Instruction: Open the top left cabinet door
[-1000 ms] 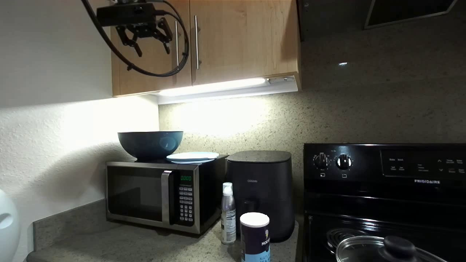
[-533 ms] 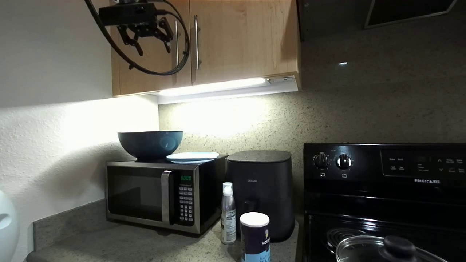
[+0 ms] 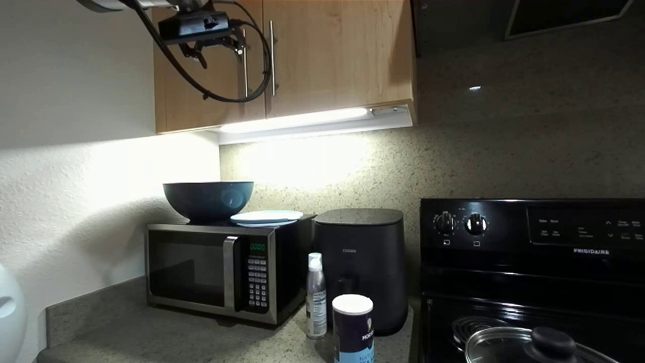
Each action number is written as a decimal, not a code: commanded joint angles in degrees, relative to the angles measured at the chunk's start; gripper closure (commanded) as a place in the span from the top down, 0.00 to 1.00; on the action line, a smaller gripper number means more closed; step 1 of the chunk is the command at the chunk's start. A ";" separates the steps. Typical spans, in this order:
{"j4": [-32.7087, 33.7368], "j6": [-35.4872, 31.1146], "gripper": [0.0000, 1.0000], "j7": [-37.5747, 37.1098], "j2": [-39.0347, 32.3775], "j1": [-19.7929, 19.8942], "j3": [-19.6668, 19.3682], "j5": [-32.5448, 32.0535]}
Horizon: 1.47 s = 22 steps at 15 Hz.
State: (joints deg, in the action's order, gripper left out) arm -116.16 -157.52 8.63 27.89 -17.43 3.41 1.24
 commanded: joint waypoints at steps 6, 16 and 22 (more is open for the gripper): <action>3.37 0.08 1.00 0.07 -3.50 1.94 1.21 0.03; 18.40 6.98 0.68 -4.38 -16.37 7.57 3.01 -1.17; 20.21 9.15 0.31 -4.61 -16.62 8.09 3.32 -0.79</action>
State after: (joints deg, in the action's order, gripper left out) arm -99.96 -147.34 4.44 14.96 -10.13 5.70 0.90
